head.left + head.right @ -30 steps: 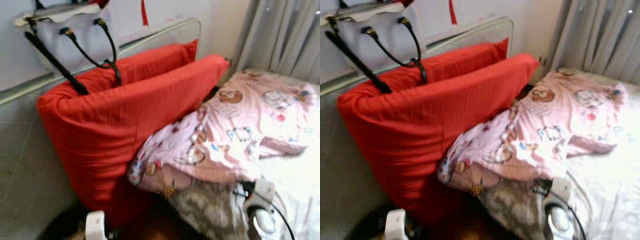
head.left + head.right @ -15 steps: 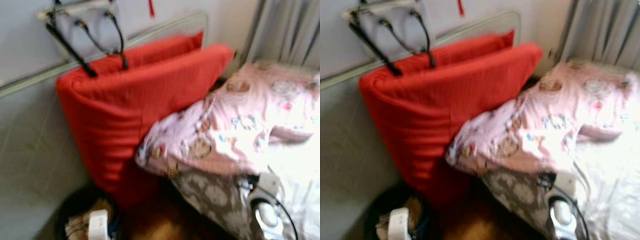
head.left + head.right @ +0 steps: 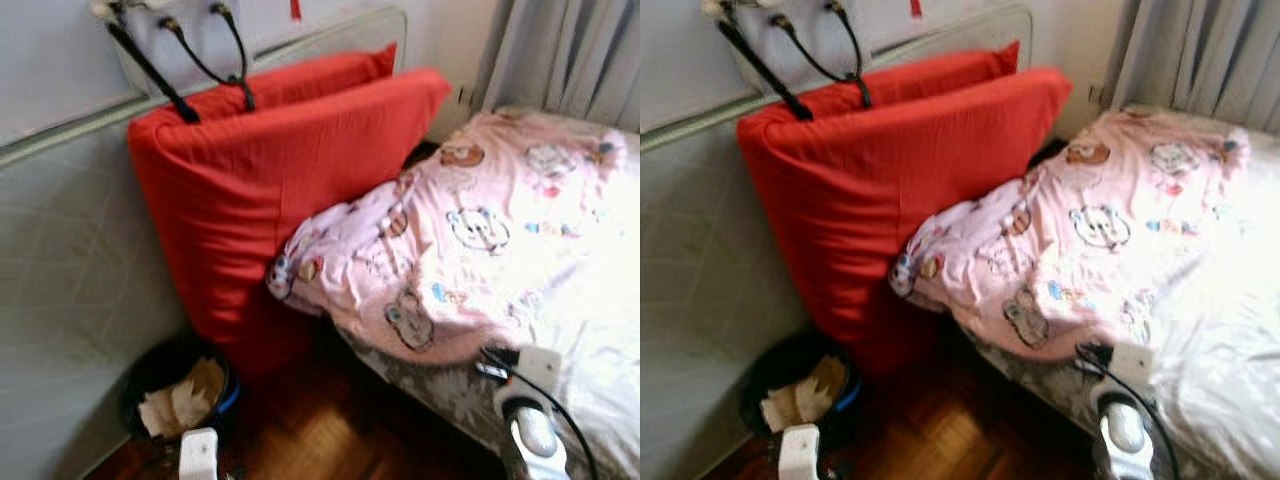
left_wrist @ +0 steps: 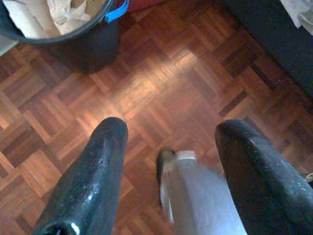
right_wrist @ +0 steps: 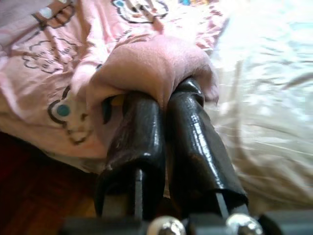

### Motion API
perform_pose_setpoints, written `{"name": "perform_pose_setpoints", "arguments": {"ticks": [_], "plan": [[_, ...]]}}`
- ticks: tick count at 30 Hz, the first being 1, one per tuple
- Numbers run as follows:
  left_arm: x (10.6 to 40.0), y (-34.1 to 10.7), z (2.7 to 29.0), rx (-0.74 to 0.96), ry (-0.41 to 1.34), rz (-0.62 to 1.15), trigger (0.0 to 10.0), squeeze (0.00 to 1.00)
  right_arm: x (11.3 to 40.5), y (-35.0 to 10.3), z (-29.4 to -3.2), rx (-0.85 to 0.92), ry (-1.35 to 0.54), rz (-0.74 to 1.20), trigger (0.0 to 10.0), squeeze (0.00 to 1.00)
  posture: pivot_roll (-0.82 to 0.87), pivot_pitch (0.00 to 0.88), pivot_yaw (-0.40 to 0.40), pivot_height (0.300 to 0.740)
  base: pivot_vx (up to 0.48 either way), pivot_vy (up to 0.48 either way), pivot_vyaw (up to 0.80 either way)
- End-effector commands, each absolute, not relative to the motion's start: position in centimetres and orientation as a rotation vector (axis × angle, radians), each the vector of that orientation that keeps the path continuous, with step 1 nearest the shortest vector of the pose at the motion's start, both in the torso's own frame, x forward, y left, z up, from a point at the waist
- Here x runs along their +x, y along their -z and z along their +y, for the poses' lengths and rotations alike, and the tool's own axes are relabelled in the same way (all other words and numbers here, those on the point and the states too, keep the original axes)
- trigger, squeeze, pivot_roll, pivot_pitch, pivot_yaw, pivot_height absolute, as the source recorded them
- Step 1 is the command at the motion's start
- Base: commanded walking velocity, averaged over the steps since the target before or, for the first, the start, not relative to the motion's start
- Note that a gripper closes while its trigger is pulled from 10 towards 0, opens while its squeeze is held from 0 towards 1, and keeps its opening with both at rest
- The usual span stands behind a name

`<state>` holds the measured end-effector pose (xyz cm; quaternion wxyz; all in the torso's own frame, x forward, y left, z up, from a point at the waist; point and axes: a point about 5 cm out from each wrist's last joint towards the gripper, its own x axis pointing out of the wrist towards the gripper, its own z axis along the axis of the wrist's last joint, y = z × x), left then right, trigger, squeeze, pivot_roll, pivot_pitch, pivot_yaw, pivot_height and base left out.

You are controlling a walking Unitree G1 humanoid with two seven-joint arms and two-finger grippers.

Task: Clean up the room

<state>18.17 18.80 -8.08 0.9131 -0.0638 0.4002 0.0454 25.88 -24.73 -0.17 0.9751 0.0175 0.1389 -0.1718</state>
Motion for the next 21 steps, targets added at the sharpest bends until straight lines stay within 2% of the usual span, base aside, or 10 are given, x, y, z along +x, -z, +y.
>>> {"name": "perform_pose_setpoints", "arguments": {"ticks": [1,12,21], "plan": [[17.8,8.2,19.5,-0.110,-0.104,0.843,10.0,0.00,26.5,-0.6,-24.3,0.031,0.341,0.227,10.0,0.00,-0.10,0.000,0.028,0.740,0.000,0.000,0.00],[17.8,8.2,19.5,-0.099,-0.099,0.846,10.0,0.00,26.7,-1.7,-25.5,-0.021,0.393,0.154,10.0,0.00,-0.10,0.000,0.026,0.740,0.000,0.000,0.00],[17.7,8.3,19.4,-0.090,-0.089,0.853,10.0,0.00,24.5,1.3,-26.1,0.052,0.462,0.371,10.0,0.00,-0.10,0.000,0.025,0.740,0.000,0.000,0.00]]}}
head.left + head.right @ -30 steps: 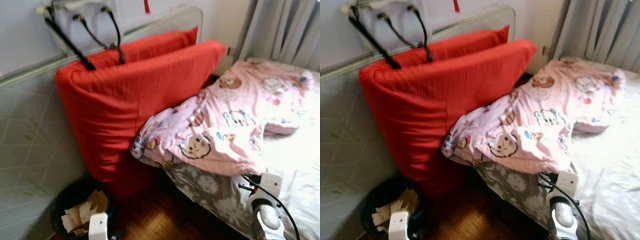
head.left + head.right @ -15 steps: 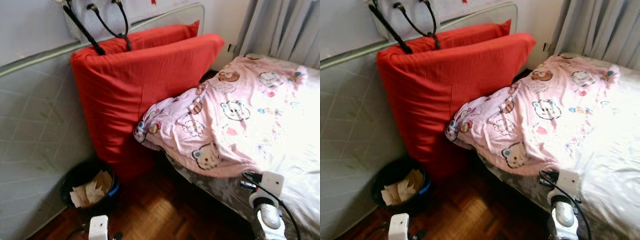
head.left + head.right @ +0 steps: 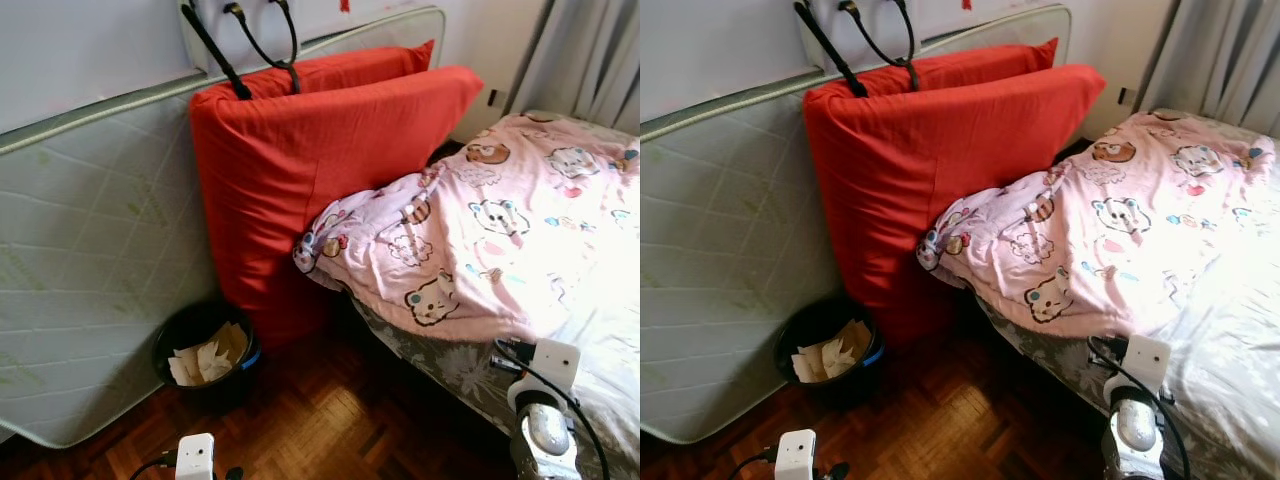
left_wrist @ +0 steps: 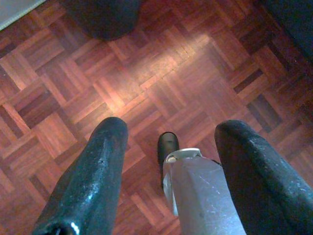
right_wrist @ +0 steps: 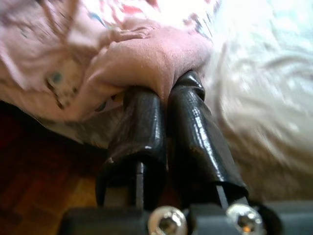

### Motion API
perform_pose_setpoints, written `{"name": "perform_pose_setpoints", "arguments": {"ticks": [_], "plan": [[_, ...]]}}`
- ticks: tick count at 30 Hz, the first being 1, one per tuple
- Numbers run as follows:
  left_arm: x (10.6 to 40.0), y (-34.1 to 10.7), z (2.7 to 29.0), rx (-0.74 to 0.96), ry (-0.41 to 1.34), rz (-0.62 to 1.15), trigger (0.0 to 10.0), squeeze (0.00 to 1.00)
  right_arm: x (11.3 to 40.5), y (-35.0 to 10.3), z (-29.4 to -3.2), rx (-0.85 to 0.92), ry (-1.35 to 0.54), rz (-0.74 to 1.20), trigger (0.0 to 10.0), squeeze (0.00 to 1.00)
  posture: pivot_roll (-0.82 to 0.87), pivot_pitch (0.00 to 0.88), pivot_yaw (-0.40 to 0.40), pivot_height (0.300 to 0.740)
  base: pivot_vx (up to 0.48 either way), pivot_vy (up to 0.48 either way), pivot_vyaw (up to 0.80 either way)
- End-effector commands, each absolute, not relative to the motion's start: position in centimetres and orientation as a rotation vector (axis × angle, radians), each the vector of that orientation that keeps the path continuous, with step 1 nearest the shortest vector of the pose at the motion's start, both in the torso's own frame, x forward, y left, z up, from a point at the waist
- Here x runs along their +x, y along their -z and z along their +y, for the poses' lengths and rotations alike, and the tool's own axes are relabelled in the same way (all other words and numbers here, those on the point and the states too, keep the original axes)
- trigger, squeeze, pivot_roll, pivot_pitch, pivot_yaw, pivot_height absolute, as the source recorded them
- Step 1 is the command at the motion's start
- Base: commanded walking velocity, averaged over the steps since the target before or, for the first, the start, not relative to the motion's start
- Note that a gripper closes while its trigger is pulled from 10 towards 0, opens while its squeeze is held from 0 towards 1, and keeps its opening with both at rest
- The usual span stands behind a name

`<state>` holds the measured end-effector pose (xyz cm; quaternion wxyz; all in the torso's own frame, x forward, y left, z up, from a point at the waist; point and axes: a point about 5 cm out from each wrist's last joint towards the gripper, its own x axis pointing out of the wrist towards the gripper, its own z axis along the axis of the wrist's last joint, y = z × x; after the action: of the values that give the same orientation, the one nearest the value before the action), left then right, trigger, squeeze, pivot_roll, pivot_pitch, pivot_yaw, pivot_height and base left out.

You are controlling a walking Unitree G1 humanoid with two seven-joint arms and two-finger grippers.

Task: Clean up the room

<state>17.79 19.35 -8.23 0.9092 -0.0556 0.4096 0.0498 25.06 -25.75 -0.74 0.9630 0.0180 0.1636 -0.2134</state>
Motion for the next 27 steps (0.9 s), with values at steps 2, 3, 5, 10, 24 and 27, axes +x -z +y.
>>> {"name": "perform_pose_setpoints", "arguments": {"ticks": [2,3,5,10,24,27], "plan": [[17.7,8.3,19.4,-0.090,-0.088,0.853,10.0,0.00,24.1,1.7,-26.3,0.059,0.471,0.401,10.0,0.00,-0.10,0.000,0.026,0.740,0.000,0.000,0.00],[17.8,8.2,19.4,-0.089,-0.087,0.853,10.0,0.00,23.8,2.0,-26.3,0.055,0.474,0.430,10.0,0.00,-0.10,0.000,0.026,0.740,0.000,0.000,0.00],[17.8,8.2,19.4,-0.087,-0.083,0.853,10.0,0.00,22.9,2.9,-26.5,0.051,0.485,0.518,10.0,0.00,-0.10,0.000,0.027,0.740,0.000,0.000,0.00],[17.8,8.2,19.4,-0.084,-0.078,0.855,10.0,0.00,21.8,4.1,-26.2,0.052,0.458,0.614,10.0,0.00,-0.10,0.000,0.028,0.740,0.000,0.000,0.00],[17.9,8.2,19.4,-0.078,-0.075,0.855,10.0,0.00,18.7,6.4,-25.4,0.061,0.438,0.768,10.0,1.00,-0.10,0.000,0.029,0.740,0.000,0.000,0.00],[17.8,8.2,19.4,-0.078,-0.073,0.855,10.0,0.00,18.3,6.6,-25.4,0.059,0.437,0.781,10.0,1.00,-0.10,0.000,0.030,0.740,0.000,0.000,0.00]]}}
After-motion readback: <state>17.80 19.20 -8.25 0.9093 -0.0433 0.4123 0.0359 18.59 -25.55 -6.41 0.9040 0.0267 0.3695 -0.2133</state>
